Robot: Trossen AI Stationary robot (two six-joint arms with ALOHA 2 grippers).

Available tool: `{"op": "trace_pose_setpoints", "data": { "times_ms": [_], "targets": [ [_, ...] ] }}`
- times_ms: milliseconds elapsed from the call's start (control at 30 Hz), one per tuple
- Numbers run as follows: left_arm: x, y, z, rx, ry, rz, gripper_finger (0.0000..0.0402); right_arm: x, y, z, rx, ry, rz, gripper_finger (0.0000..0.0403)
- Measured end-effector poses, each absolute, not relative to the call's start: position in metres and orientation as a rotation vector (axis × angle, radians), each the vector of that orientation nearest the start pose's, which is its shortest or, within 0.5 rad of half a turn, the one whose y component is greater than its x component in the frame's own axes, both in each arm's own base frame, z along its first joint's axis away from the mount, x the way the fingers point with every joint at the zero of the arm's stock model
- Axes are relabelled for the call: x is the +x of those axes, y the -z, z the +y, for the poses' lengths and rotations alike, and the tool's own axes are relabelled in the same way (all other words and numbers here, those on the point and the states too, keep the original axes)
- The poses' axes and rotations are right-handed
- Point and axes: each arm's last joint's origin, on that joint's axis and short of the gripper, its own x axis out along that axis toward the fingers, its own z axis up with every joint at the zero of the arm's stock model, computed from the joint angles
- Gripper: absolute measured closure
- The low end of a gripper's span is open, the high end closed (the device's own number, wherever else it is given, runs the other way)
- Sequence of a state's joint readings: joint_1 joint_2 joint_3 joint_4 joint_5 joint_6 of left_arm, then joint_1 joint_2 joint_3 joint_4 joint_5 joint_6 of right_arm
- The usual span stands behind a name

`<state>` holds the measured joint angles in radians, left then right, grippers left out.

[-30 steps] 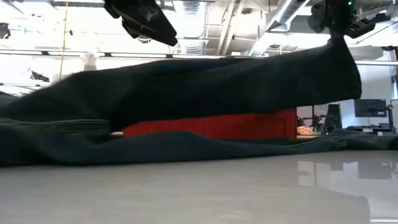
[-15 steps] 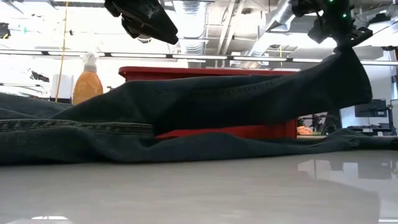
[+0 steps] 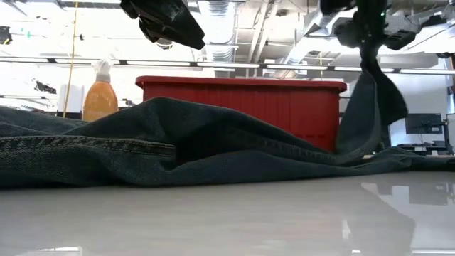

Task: Fold Laundry from Bin
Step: Fold the dark blue jeans

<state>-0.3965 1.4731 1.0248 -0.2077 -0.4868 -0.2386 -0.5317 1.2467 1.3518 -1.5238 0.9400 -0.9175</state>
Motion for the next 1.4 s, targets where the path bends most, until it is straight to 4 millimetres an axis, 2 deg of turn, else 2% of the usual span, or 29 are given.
{"op": "trace_pose_setpoints", "data": {
  "times_ms": [133, 233, 333, 367, 433, 533, 633, 700, 833, 933, 1033, 1233, 1300, 1400],
  "targets": [
    [0.295, -0.257, -0.11, 0.051, -0.153, 0.578, 0.0267, 0.152, -0.334, -0.131, -0.833, 0.407, 2.118, 0.0356],
    [0.294, -0.257, -0.114, 0.051, -0.142, 0.579, 0.0267, 0.154, -0.3, -0.141, -0.842, 0.293, 2.29, 0.0356],
    [0.292, -0.257, -0.118, 0.058, -0.145, 0.574, 0.0267, 0.146, -0.262, -0.151, -0.852, 0.166, 2.493, 0.0356],
    [0.291, -0.257, -0.119, 0.062, -0.146, 0.573, 0.0267, 0.142, -0.253, -0.154, -0.917, 0.166, 2.581, 0.0356],
    [0.291, -0.257, -0.121, 0.07, -0.142, 0.572, 0.0267, 0.135, -0.243, -0.163, -1.057, 0.325, 2.697, 0.0356],
    [0.291, -0.257, -0.12, 0.085, -0.146, 0.571, 0.0267, 0.133, -0.235, -0.171, -1.056, 0.6, 2.653, 0.0356],
    [0.292, -0.257, -0.118, 0.092, -0.162, 0.568, 0.0267, 0.133, -0.234, -0.177, -0.937, 0.792, 2.541, 0.0356],
    [0.292, -0.257, -0.118, 0.092, -0.167, 0.567, 0.0267, 0.133, -0.229, -0.174, -0.782, 0.72, 2.489, 0.0356],
    [0.292, -0.257, -0.118, 0.092, -0.168, 0.567, 0.0267, 0.138, -0.225, -0.16, -0.588, 0.462, 2.443, 0.0352],
    [0.292, -0.257, -0.118, 0.093, -0.167, 0.567, 0.0267, 0.137, -0.225, -0.155, -0.526, 0.456, 2.434, 0.0341],
    [0.292, -0.257, -0.118, 0.091, -0.168, 0.567, 0.0267, 0.135, -0.226, -0.153, -0.469, 0.515, 2.43, 0.0306],
    [0.291, -0.257, -0.12, 0.086, -0.163, 0.566, 0.0267, 0.135, -0.227, -0.148, -0.237, 0.737, 2.292, 0.0195],
    [0.291, -0.257, -0.12, 0.086, -0.159, 0.567, 0.0267, 0.136, -0.229, -0.146, -0.065, 0.809, 2.202, 0.0163],
    [0.291, -0.257, -0.12, 0.092, -0.158, 0.569, 0.0267, 0.137, -0.237, -0.138, 0.282, 0.779, 2.034, 0.0133]
  ]
}}
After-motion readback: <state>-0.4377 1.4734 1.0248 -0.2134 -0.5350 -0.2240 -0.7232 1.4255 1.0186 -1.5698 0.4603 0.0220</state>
